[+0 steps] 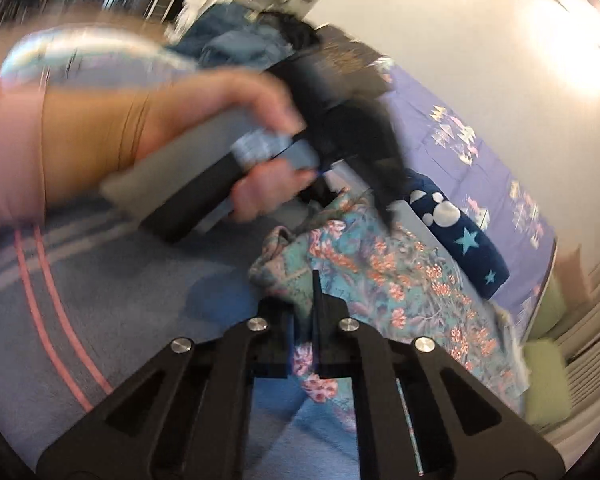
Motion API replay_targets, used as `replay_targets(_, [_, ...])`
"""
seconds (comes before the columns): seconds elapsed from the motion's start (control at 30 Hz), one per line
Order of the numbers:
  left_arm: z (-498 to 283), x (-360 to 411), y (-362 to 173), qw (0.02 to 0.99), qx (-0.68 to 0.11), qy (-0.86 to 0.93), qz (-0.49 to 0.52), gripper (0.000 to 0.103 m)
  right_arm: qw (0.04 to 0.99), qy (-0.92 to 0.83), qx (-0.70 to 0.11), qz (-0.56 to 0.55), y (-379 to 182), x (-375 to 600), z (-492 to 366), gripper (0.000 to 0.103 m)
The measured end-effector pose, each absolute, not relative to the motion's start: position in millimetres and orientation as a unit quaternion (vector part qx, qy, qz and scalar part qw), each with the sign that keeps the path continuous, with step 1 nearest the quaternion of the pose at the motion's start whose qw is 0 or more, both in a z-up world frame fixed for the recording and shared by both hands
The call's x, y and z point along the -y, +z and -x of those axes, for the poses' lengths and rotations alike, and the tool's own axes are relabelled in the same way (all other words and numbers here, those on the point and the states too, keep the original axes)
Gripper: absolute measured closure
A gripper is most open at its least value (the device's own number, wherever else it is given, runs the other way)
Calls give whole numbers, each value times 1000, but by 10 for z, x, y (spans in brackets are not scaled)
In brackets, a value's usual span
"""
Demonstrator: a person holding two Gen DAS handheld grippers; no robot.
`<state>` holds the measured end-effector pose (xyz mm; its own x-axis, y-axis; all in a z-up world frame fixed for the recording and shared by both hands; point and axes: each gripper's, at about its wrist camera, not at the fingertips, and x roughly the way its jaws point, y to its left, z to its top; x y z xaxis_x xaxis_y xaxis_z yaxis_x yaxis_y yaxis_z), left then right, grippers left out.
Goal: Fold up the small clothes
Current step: 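Lift the teal shirt end with the right gripper and fold it over the strip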
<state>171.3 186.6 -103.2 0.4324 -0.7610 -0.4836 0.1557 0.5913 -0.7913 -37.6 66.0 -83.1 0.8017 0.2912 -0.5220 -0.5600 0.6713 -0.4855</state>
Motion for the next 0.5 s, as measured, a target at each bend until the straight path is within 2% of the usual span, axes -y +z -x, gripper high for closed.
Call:
replay_targets(0.07, [-1755, -1859, -1045, 770, -449, -287, 350, 91, 902, 241, -216, 287, -709, -525, 299, 97])
replay_targets(0.23, [-1763, -1717, -800, 785, -427, -288, 345, 92, 910, 257, -241, 219, -545, -298, 184, 97])
replay_targets(0.5, [-1791, -1360, -300, 800, -406, -300, 325, 92, 931, 255, -228, 130, -183, 132, 120, 97])
